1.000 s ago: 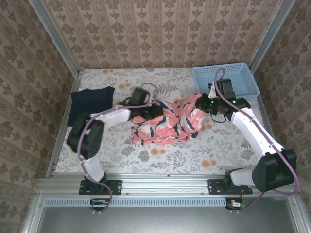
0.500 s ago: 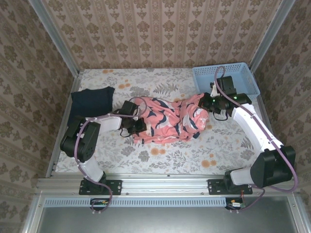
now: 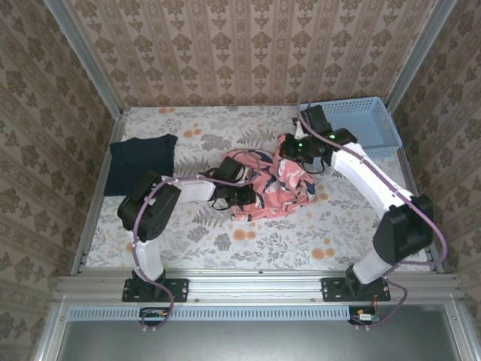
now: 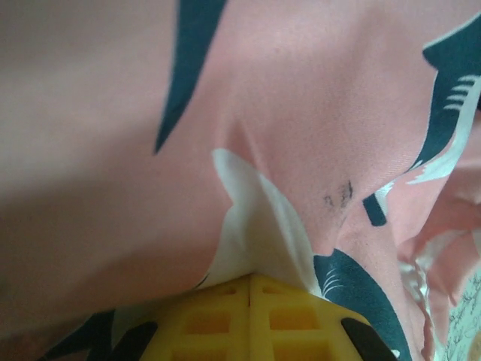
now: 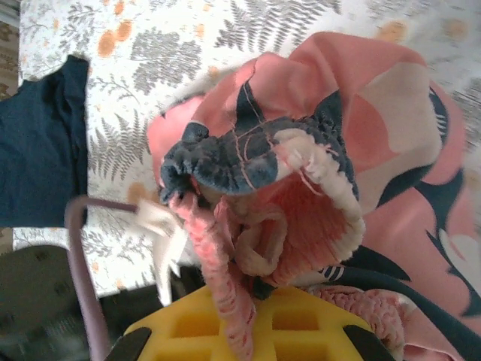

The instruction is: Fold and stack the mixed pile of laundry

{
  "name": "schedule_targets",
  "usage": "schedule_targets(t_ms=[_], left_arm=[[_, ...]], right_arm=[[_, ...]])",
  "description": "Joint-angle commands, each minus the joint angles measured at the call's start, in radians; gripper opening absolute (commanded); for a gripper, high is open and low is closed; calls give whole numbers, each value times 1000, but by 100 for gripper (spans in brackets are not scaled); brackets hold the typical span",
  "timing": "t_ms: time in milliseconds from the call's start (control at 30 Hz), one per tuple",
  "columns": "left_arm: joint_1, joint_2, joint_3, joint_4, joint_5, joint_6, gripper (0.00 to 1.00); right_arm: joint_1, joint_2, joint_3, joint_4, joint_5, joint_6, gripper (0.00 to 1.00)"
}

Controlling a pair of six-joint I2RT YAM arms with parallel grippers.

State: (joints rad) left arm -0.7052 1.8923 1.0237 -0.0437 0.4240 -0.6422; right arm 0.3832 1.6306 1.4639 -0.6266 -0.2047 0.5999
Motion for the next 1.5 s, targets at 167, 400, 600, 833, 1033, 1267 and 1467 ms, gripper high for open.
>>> schedule_targets(t_ms=[167,400,600,833,1033,1267,1467], left_arm=[[29,-39,-95,3,-8,-48,6],[155,-168,-219,-13,9,-62,12],[242,-385,-253,-222,-28,14,33],[306,-484,-224,-256,-51,7,47],[278,-466,-197,-63,-39,-77,65],[257,-364,-149,28,-81,-72,63],[234,-283,-121,70,-28,-80,7]], right_arm=[[156,309,285,25,-11,78,17],[168,186,128,154,-6,96,79],[112,29,33,158,60,46,74],[114,45,-42,182,41,13,63],[118,28,-151,189,28,-10,60],[121,-35,-294,202,25,-9,62],[112,-94,-350,177,69,-17,62]])
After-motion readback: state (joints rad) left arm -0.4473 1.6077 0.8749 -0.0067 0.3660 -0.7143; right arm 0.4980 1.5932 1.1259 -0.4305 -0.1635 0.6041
